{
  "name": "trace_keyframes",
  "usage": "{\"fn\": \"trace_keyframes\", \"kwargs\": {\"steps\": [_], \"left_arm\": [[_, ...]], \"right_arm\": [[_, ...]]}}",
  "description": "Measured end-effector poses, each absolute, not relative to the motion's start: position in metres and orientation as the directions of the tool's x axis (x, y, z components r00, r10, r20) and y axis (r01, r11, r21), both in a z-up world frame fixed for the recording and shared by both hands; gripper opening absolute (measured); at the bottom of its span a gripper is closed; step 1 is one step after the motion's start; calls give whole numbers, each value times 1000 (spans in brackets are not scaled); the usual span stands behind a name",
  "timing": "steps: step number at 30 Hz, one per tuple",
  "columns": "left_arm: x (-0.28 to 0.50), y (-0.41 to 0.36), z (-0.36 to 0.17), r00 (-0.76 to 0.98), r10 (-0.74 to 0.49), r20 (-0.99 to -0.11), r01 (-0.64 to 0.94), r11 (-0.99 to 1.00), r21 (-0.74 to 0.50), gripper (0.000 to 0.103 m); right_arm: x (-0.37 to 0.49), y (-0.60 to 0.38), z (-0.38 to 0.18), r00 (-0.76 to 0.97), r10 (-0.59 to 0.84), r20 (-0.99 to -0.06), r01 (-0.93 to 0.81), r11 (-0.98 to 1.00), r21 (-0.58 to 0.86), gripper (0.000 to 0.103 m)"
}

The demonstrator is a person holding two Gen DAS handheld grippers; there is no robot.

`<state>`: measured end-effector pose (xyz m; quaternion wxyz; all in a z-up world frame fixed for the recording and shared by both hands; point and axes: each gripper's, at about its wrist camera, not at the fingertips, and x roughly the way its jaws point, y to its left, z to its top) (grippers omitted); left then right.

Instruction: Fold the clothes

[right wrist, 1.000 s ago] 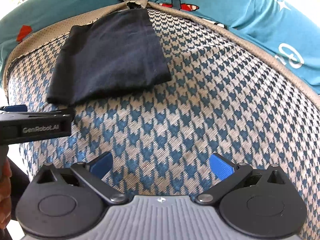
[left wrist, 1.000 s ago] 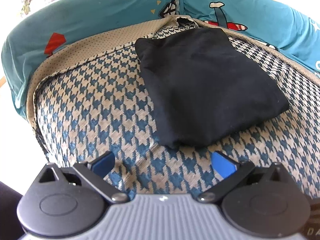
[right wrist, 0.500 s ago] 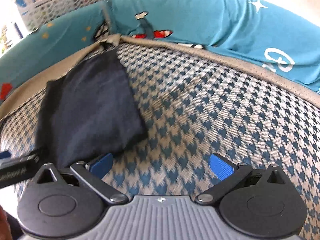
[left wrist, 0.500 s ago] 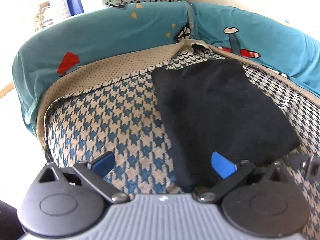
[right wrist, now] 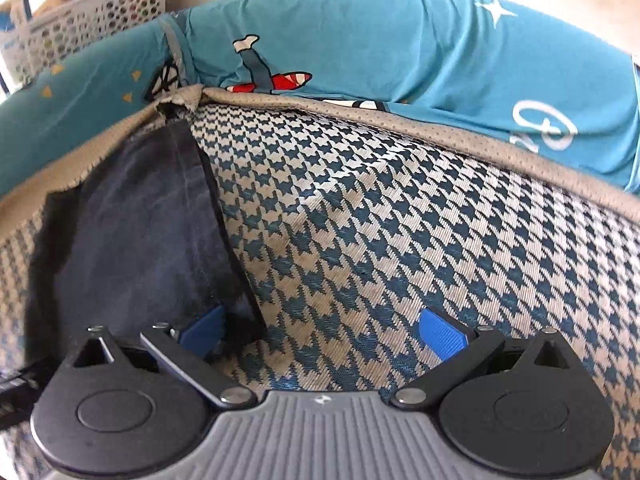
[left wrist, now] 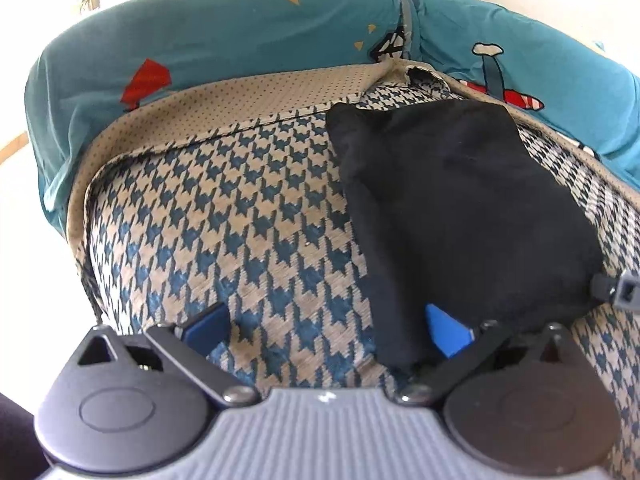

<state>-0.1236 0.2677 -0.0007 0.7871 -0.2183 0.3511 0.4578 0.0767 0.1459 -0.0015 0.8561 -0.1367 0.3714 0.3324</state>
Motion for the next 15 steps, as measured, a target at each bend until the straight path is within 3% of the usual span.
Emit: {"fn": "trace_keyframes", "kwargs": {"steps": [5, 10, 15], "left_arm": [[-125, 269, -1, 333, 569, -751, -878, 479, -26, 103], [-125, 264, 5, 342, 585, -736, -873, 488, -18, 103], [-119, 254, 14, 353, 625, -696, -856, 516, 28, 103]], "right_arm": [[73, 155, -13, 607, 344, -717, -628, 760, -167, 103], [85, 145, -8, 552, 371, -747, -608, 792, -56, 103], [75, 139, 16, 574, 456, -680, -627, 779, -7, 103]]}}
